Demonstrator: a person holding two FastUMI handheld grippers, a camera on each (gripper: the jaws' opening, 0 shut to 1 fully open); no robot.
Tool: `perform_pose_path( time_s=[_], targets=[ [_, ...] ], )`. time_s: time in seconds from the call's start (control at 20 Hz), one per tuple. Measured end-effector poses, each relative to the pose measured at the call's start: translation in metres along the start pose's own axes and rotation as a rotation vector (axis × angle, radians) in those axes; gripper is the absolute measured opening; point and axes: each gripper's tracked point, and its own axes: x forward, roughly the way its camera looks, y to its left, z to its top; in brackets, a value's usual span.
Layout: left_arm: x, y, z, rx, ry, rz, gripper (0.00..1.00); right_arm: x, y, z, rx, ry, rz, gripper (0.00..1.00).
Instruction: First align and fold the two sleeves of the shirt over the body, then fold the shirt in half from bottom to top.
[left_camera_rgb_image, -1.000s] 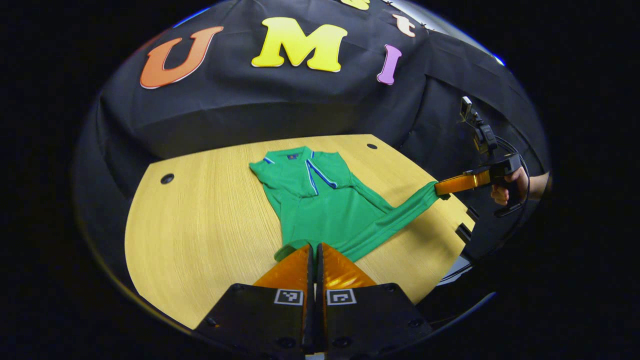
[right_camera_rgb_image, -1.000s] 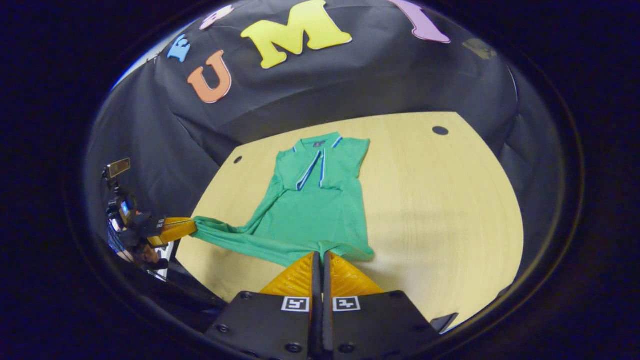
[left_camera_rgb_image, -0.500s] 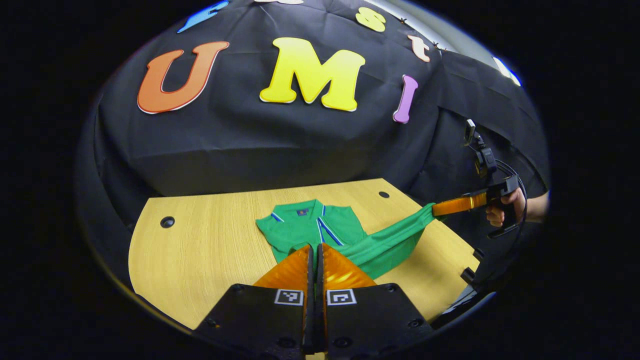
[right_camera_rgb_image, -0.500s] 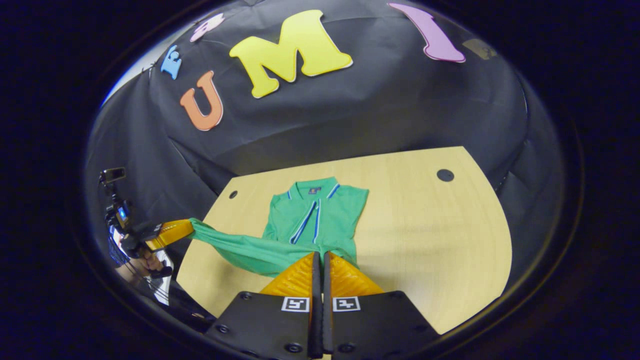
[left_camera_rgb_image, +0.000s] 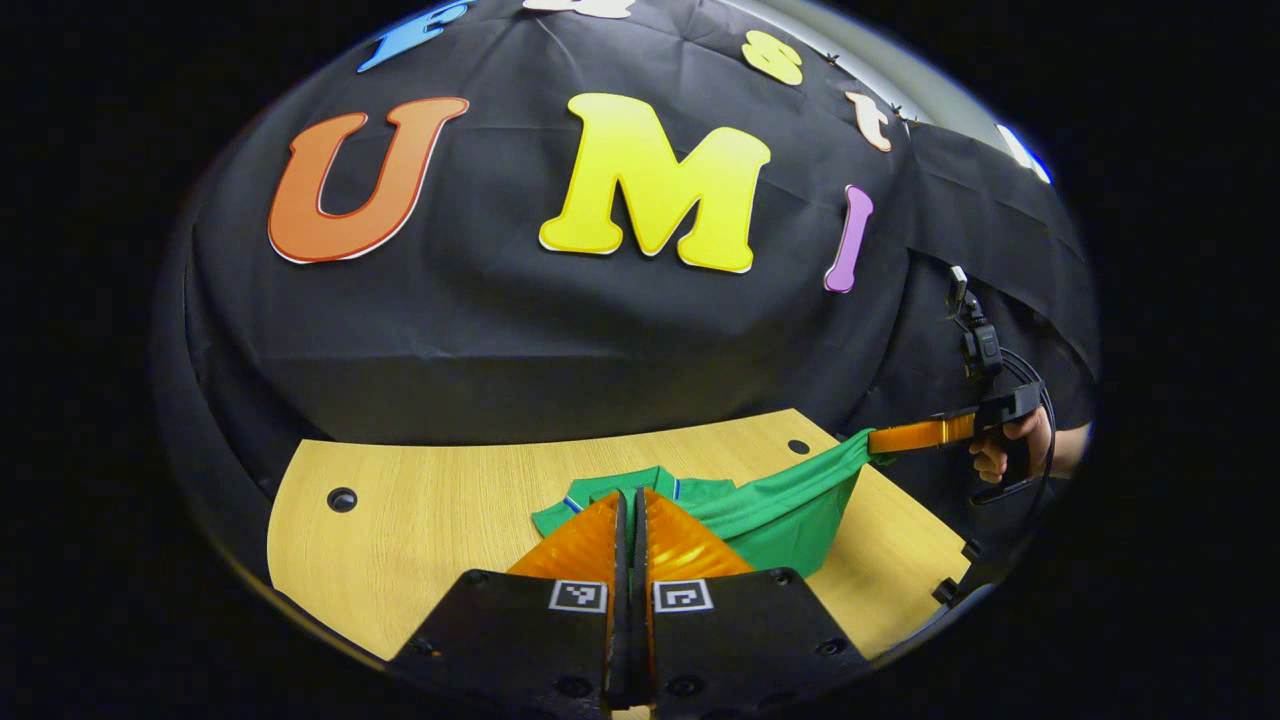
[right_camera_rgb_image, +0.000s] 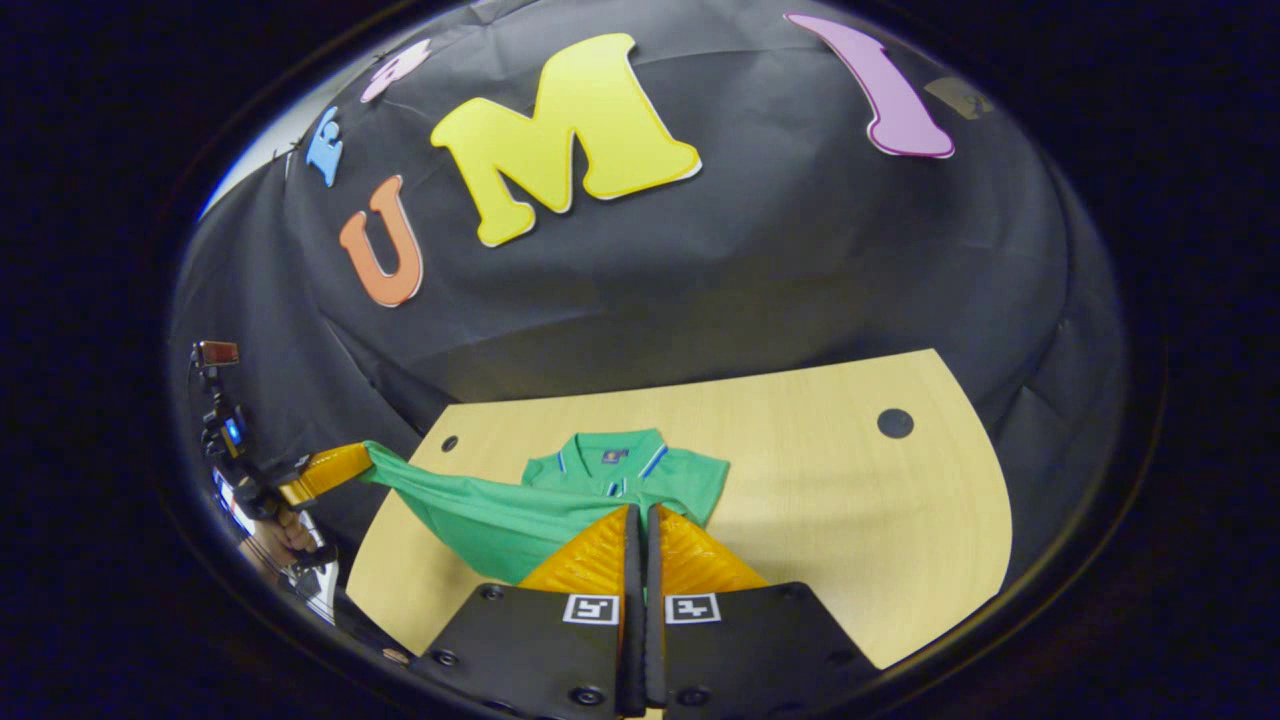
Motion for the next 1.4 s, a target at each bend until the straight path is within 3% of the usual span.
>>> perform_pose_path(
  time_s=[0.45, 0.65, 0.8, 1.05, 1.2, 1.4],
  targets=[
    [0.081, 0.053, -0.004, -0.033, 0.01, 0.076, 0.03, 0.086, -0.019, 0.023, -0.035, -0.04, 0.008, 0.02],
    [0.129, 0.079, -0.039, -0.057, 0.062, 0.105, 0.03, 0.137, -0.035, 0.013, -0.042, -0.018, 0.014, 0.02],
    [0.16, 0.089, -0.066, -0.081, 0.1, 0.106, 0.03, 0.179, -0.052, 0.009, -0.066, 0.002, -0.012, 0.01],
    [0.2, 0.105, -0.093, -0.038, 0.123, 0.139, 0.03, 0.22, -0.077, -0.014, -0.153, 0.032, -0.081, 0.02],
    [0.215, 0.113, -0.103, -0.041, 0.122, 0.197, 0.04, 0.236, -0.089, -0.026, -0.204, 0.034, -0.132, 0.03],
    [0.221, 0.115, -0.126, -0.09, 0.169, 0.235, 0.14, 0.245, -0.084, -0.026, -0.24, 0.027, -0.167, 0.07]
  ],
)
